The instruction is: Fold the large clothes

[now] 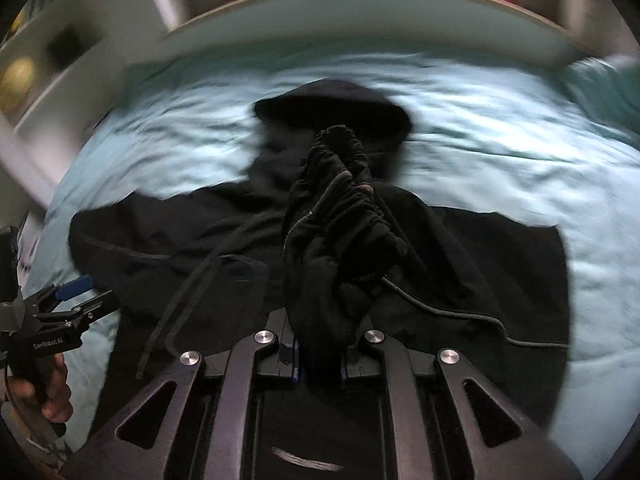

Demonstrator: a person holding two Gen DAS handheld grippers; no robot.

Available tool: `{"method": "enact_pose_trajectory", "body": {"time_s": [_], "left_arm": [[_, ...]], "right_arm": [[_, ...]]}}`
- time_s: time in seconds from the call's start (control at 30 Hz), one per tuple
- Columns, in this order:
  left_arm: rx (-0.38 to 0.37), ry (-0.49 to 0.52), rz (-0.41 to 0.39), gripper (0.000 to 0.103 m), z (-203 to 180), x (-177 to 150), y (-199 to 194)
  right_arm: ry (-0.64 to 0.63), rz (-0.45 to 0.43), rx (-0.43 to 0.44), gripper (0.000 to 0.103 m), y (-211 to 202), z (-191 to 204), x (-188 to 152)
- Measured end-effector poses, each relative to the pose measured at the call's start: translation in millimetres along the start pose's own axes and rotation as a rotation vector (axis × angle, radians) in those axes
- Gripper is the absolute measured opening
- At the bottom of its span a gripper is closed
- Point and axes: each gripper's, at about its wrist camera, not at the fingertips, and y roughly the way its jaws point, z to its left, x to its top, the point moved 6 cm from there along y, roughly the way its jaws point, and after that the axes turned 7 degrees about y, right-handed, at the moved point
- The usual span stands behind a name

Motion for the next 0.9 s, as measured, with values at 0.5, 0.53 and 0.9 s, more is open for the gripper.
{"method": "enact_pose_trajectory", "body": {"time_s": [0.5,0.53,0.9], "left_arm": [[0.11,-0.189,0.06,0.095,108,-44,31],[0.107,-0.19,0.062,0.095,108,-44,32],[-0.175,-0.077,0.062,0.095,47,-1,66]], "right_arm": [[-0.203,0.346,0.007,0.021,211,142,-58],[-0.203,0.352,0.018,0.027,211,142,-58],[-0.138,0.197,0.106,0.071,86,54,-37]]}}
